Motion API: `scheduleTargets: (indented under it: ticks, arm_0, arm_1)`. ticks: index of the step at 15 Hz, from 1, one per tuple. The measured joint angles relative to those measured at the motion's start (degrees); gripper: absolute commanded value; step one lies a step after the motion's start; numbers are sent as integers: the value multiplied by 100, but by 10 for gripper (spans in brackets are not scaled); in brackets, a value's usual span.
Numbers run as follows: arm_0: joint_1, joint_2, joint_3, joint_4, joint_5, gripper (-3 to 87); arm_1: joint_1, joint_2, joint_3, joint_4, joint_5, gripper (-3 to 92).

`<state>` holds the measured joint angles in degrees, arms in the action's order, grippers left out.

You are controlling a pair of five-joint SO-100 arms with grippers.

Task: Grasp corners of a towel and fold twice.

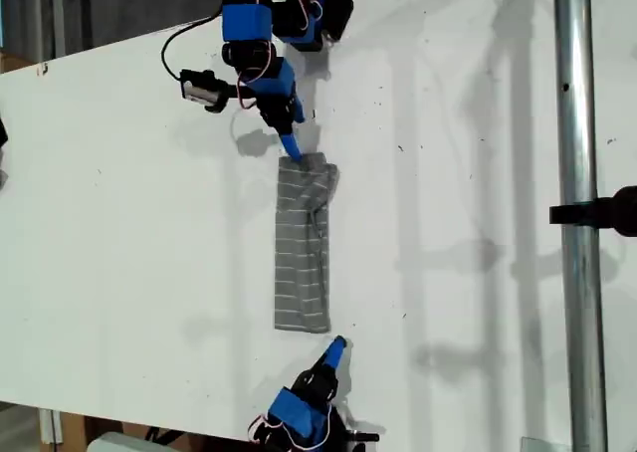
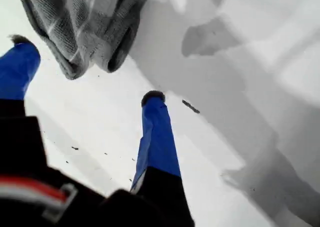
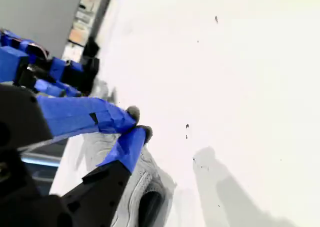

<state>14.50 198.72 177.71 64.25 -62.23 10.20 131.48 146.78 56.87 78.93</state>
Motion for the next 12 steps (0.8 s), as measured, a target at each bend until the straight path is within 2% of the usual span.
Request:
scheduleTargets:
  ticks: [3, 5, 6, 7, 8, 9, 10, 11, 12]
  arm_0:
    - [-26, 0, 0, 0, -53, -19]
    - [-35, 0, 0, 0, -53, -19]
    - [-35, 0, 0, 0, -53, -19]
    - [-35, 0, 0, 0, -53, -20]
    - [-35, 0, 0, 0, -53, -26]
    - [-35, 0, 0, 0, -53, -28]
    - [-35, 0, -9, 0, -53, -28]
    - [-35, 0, -18, 0, -53, -28]
    - [-35, 0, -18, 0, -53, -28]
  arm_1:
    - [299, -1556, -44, -1705, -105, 423]
    - [378, -2522, -378, -2338, -141, 373]
    - [343, -2812, -483, -3006, -123, 346]
    - [246, -3252, -624, -3814, -79, 268]
    - [114, -3674, -747, -4632, -18, -2]
    - [9, -3832, -765, -5177, 53, -2]
    - [-79, -3806, -738, -5221, 167, -2]
    - [-158, -3349, -703, -4632, 229, -2]
    - [-246, -2435, -712, -3419, 237, -2]
